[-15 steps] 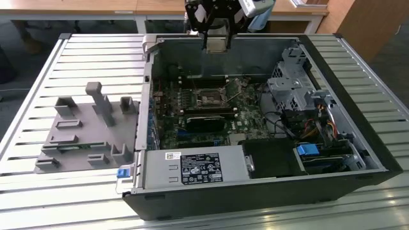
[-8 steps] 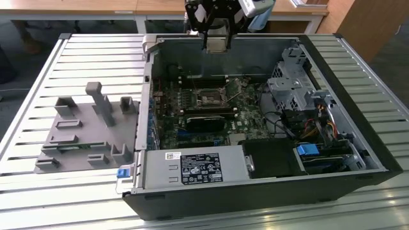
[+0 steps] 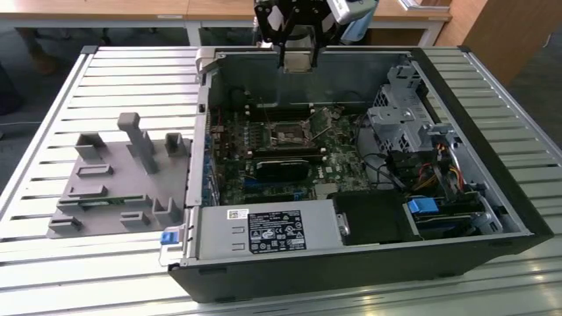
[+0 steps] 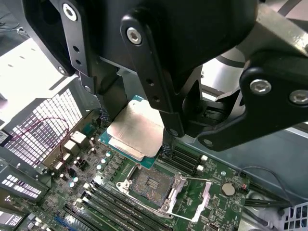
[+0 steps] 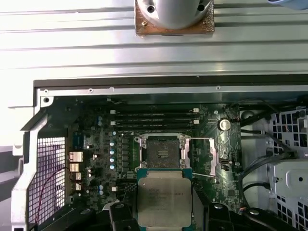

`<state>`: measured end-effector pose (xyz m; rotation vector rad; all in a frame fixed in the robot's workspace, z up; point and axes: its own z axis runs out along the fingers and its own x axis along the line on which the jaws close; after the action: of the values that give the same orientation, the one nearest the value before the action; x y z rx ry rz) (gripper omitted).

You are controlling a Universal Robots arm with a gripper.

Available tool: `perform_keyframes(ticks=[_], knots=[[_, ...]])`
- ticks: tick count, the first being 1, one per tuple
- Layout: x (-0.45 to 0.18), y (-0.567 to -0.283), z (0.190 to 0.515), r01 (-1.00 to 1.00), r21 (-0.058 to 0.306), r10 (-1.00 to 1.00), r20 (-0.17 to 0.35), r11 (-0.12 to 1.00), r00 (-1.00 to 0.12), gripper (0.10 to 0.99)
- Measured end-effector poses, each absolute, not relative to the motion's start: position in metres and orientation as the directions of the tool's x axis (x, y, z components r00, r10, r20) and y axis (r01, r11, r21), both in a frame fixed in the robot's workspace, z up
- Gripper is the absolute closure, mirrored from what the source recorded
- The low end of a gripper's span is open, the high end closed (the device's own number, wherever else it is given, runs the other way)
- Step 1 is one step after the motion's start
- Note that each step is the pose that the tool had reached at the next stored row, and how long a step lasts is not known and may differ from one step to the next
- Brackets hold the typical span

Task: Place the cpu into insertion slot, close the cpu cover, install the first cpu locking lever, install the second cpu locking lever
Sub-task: 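Place the cpu into insertion slot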

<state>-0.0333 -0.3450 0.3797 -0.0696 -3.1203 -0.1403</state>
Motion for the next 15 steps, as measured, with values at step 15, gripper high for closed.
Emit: perform_keyframes(ticks=[15], knots=[[-0.0333, -0.345, 0.3797, 0.065, 0.089, 0.064, 0.019, 0.994, -0.998, 0.545]])
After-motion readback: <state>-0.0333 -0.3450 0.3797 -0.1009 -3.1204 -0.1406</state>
